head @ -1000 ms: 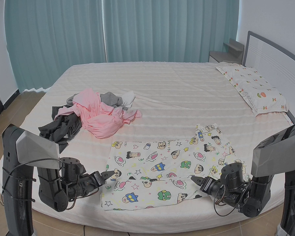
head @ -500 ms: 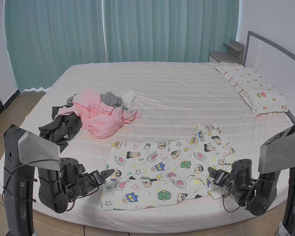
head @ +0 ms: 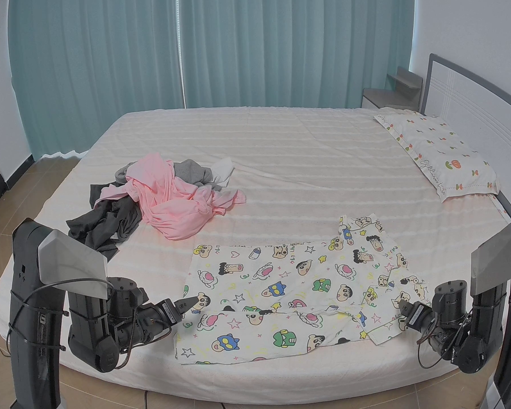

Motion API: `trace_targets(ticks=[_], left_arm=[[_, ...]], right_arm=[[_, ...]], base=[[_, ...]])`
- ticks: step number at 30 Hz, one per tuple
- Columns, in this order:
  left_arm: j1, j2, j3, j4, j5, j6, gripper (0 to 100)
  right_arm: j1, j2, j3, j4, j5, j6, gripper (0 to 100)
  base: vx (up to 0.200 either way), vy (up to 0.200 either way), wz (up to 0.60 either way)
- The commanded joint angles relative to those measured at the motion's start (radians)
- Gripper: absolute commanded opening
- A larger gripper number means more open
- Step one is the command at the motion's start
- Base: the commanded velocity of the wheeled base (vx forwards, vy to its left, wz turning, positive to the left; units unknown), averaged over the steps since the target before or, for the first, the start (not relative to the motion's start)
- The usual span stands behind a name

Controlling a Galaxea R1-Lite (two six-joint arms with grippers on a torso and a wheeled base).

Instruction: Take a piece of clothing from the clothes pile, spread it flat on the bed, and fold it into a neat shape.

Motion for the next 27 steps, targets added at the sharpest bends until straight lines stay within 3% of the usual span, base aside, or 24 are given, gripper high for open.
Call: trace_targets(ticks=[1,4,9,12,16,17,18,27], left_arm=[[0.0,0.004,0.0,-0.011,0.0,0.0,100],[0.0,0.004,0.0,-0.011,0.0,0.0,100],[0.0,0.004,0.0,-0.011,0.0,0.0,100],[0.0,0.004,0.0,-0.011,0.0,-0.002,100],[0.0,0.004,0.002,-0.011,0.0,-0.003,100],[0.0,0.004,0.002,-0.011,0.0,-0.003,100],[0.0,0.002,0.002,-0.011,0.0,-0.003,100],[0.0,0.002,0.002,-0.011,0.0,-0.005,100]], right_arm=[[-0.009,0.002,0.031,-0.018,0.001,0.007,100],[-0.005,0.002,0.031,-0.018,-0.002,0.03,100],[-0.038,-0.039,0.031,-0.018,0.024,-0.004,100],[-0.056,-0.084,0.031,-0.018,0.205,-0.024,100],[-0.013,-0.101,0.031,-0.018,0.322,-0.024,100],[-0.013,-0.101,0.031,-0.018,0.322,-0.024,100],[0.028,-0.105,0.031,-0.018,0.354,-0.019,100],[0.182,-0.001,-0.173,-0.006,0.365,-0.008,100]], base=[[0.0,0.0,0.0],[0.0,0.0,0.0],[0.0,0.0,0.0],[0.0,0.0,0.0],[0.0,0.0,0.0],[0.0,0.0,0.0],[0.0,0.0,0.0],[0.0,0.0,0.0]])
